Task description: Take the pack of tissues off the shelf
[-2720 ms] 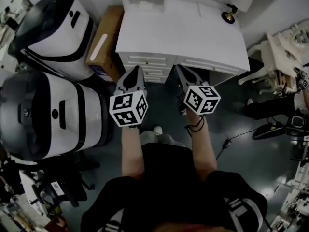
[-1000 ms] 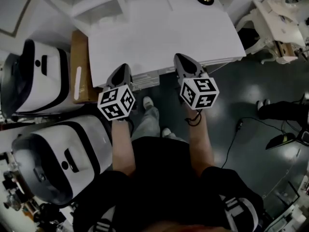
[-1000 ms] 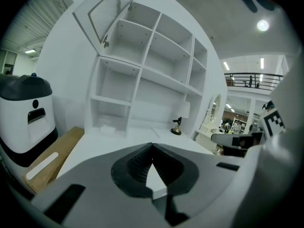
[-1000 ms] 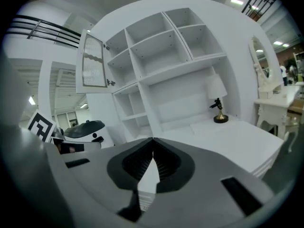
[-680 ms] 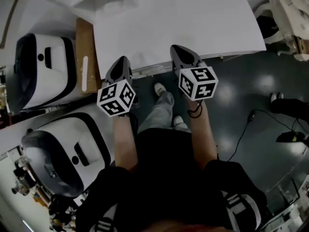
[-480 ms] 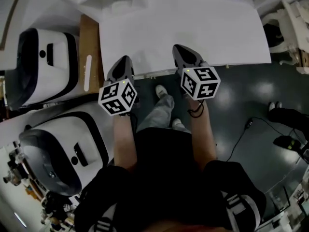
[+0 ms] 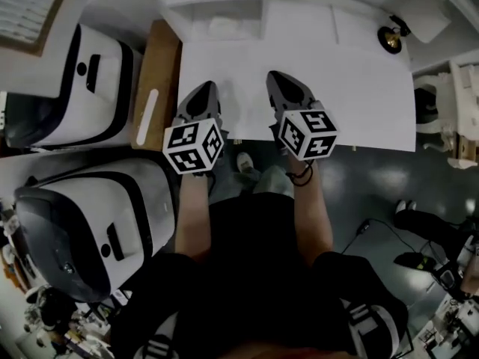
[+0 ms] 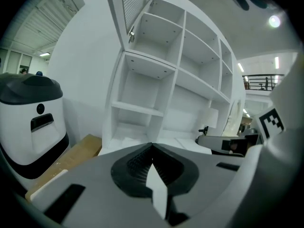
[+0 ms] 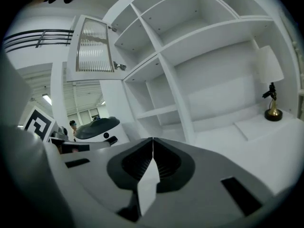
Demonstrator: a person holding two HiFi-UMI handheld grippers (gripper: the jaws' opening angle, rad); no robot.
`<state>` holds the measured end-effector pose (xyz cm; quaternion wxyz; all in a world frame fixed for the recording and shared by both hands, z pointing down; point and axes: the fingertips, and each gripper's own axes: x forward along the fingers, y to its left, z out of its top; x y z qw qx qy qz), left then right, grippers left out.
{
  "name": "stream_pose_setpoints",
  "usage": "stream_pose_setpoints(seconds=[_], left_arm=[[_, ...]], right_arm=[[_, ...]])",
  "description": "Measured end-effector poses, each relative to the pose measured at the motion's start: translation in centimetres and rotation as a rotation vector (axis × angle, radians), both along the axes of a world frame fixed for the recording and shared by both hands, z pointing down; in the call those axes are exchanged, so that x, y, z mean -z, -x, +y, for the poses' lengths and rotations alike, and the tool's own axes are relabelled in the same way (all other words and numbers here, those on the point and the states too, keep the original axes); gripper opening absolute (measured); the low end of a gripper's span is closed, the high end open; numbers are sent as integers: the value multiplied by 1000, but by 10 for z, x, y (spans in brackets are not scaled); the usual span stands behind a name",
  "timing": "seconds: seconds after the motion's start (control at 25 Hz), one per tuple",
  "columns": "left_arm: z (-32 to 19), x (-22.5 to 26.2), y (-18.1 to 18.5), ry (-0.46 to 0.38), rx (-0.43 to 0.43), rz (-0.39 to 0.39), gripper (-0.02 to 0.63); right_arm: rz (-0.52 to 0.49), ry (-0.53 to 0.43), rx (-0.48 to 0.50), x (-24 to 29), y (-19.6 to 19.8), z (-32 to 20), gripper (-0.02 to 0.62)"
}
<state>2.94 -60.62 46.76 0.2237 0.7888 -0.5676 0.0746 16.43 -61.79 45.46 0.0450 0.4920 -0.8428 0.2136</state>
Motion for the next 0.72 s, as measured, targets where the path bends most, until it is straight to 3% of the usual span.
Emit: stream_pose_setpoints(seconds=[0.16,0.28,0.4,0.72], left_arm=[[-9,-5,11,9,44,29,9],[-8,-14,28,32,105,4,9],[-14,-30,38,67,150,-45,9],[-31,-65,55,165,260,-39,9]], right_arm=[[17,-19,26,5,10,-23,20],[12,-12,74,-2,30,-38,20],[12,12,140,-19,55,-56,20],[26,99,251,-72,80,-100,21]])
